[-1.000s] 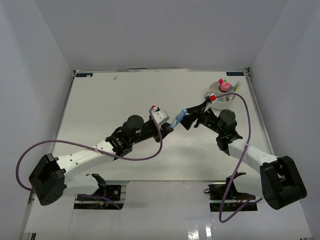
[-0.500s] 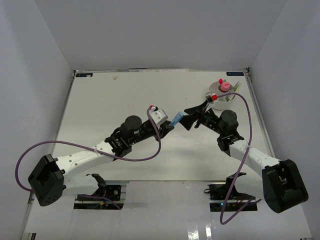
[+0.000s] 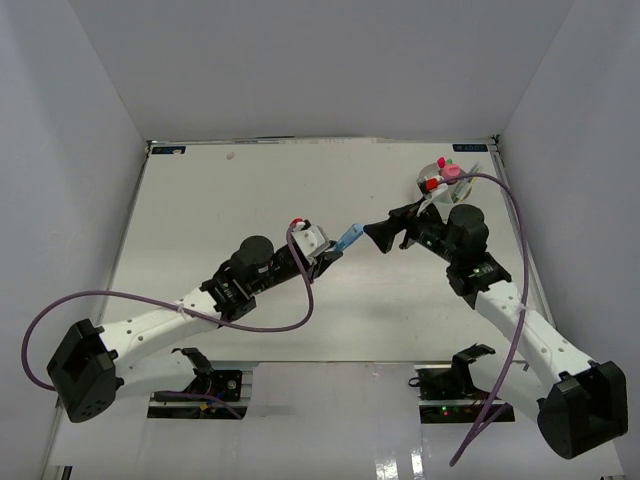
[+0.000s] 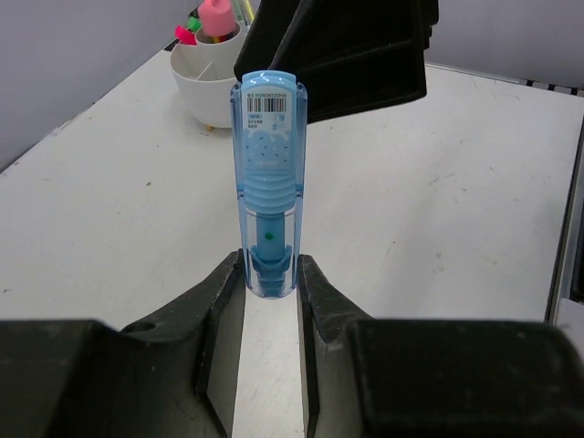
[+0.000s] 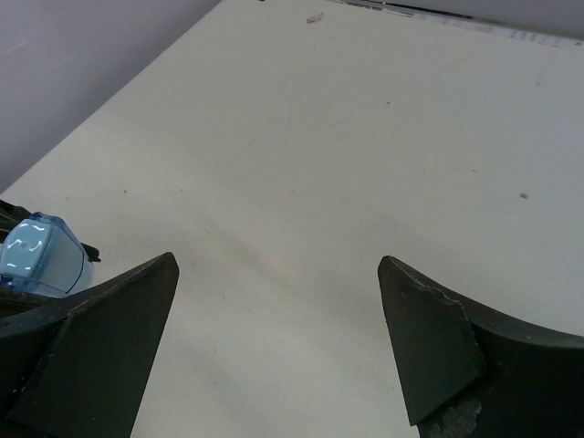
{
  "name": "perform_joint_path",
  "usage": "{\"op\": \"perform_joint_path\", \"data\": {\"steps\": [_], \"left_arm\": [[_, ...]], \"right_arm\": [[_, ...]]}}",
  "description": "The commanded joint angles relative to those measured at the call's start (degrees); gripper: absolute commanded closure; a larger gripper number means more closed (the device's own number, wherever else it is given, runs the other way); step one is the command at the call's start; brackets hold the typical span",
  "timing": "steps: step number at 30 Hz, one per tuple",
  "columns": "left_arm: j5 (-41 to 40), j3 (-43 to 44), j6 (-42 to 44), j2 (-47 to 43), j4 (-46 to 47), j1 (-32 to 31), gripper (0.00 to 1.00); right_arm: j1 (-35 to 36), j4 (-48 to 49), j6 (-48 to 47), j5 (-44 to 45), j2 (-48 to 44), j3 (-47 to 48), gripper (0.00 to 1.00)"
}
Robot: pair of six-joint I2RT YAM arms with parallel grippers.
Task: Sort the stationery into containers
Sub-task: Close the pen cap on the pen.
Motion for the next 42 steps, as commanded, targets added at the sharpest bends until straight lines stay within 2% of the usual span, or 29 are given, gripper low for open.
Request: {"op": "perform_joint_path", "data": {"steps": [1,9,15,27,31,40,42], "left_arm": [[-0.3,-0.1,3.7,-1.9,-1.8,-0.2,0.69],[-0.8,1.0,8.3,-2.0,-5.5,-0.2,0.69],[-0.5,1.8,11.9,-2.2,-9.0,-0.1,0.69],[0.0,2.3,13.5,-1.7,-10.4,-0.1,0.69],[0.2,2.4,13.6,-1.3,-10.6,-0.3,0.69],[-0.2,2.6,14.0,-0.8,-10.7,-0.4,0.69],[-0.2,2.7,14.1,-0.6,-10.9,-0.5,0.7]], "right_arm": [[-0.7,-13.9,-5.1,2.9,-1.8,5.3,0.04],[-1.1,-30.6,-5.4,-2.9,-4.3,15.9,0.05],[-1.1,-37.7,-5.5,-13.5,-1.9,22.3,0.09],[-0.7,-34.4,-0.9,-20.8,5.4,22.1,0.15],[-0.2,-32.9,0.3,-21.1,6.2,22.2,0.2],[1.5,-32.4,1.5,-20.0,8.5,21.5,0.24],[2.0,-31.8,1.8,-19.7,8.8,21.4,0.28]]}}
